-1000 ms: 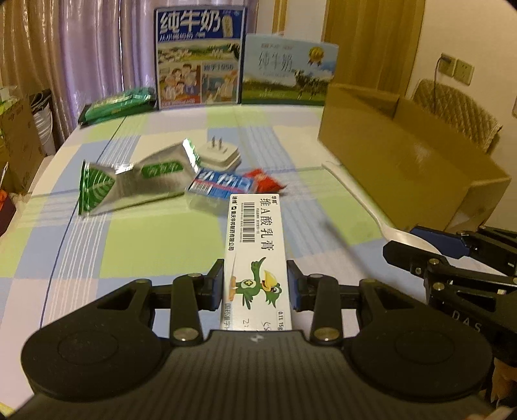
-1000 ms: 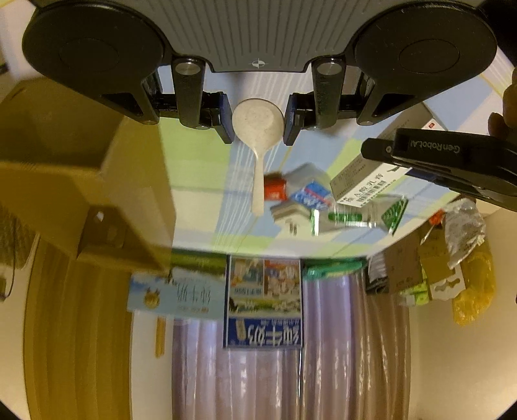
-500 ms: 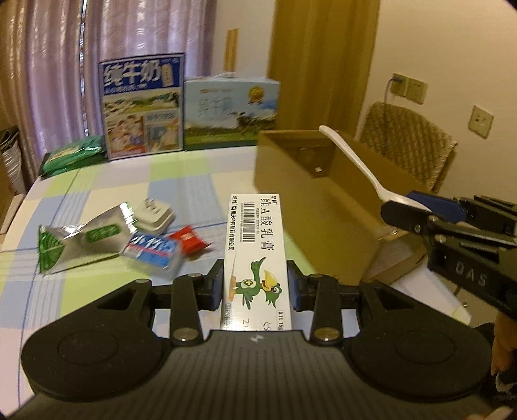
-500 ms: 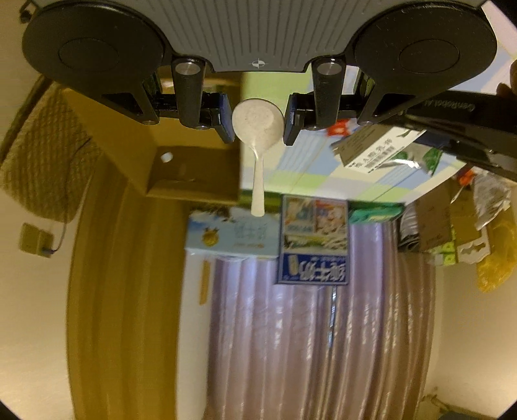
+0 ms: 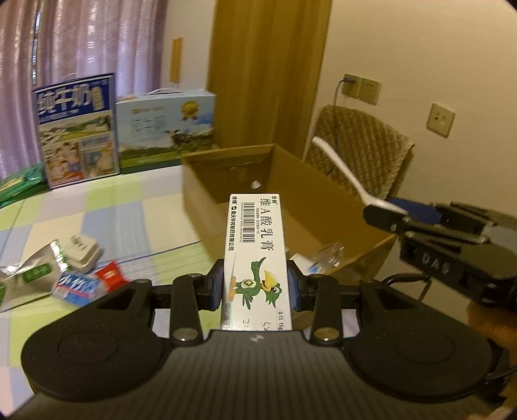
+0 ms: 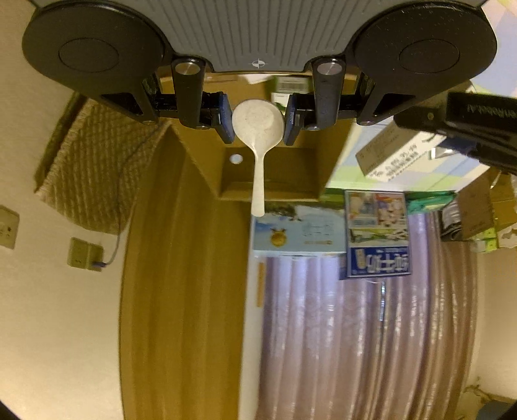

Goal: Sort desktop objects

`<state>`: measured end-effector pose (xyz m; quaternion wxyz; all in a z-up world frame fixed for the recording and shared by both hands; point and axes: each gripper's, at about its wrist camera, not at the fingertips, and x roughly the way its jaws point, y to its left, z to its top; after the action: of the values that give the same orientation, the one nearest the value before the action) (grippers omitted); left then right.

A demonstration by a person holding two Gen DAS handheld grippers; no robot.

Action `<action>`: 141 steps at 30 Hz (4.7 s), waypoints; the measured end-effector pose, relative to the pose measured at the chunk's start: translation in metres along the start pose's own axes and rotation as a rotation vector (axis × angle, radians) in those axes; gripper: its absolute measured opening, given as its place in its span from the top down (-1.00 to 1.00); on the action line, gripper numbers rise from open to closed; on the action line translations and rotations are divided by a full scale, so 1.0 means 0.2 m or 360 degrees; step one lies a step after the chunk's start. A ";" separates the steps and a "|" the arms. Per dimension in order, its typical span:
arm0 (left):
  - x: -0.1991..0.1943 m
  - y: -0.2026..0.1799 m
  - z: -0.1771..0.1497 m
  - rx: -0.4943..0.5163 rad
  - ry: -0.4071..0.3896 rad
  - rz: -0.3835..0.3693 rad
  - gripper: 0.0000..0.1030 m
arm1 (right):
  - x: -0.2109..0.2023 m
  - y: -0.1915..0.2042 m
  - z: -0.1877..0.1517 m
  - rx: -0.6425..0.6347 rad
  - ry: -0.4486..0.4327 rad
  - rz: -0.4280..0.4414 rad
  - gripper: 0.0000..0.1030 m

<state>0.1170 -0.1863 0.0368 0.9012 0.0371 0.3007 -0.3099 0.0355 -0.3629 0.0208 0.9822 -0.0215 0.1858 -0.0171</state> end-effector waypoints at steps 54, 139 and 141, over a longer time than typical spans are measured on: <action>-0.05 0.21 -0.17 -0.0310 -0.0009 0.0100 -0.20 | -0.01 0.01 -0.13 0.0213 0.0109 0.0081 -0.30; 0.57 1.33 -0.36 0.0088 0.0265 0.0121 -0.72 | 1.07 0.91 -0.28 -0.0154 0.0542 0.0537 -0.72; 0.55 1.34 -0.37 0.0060 0.0261 0.0126 -0.63 | 1.09 0.92 -0.28 -0.0143 0.0543 0.0545 -0.71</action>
<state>0.3030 -0.0105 -0.1175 0.8842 0.0911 0.3660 -0.2756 0.2231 -0.1894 -0.1194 0.9233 -0.0301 0.3504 0.1546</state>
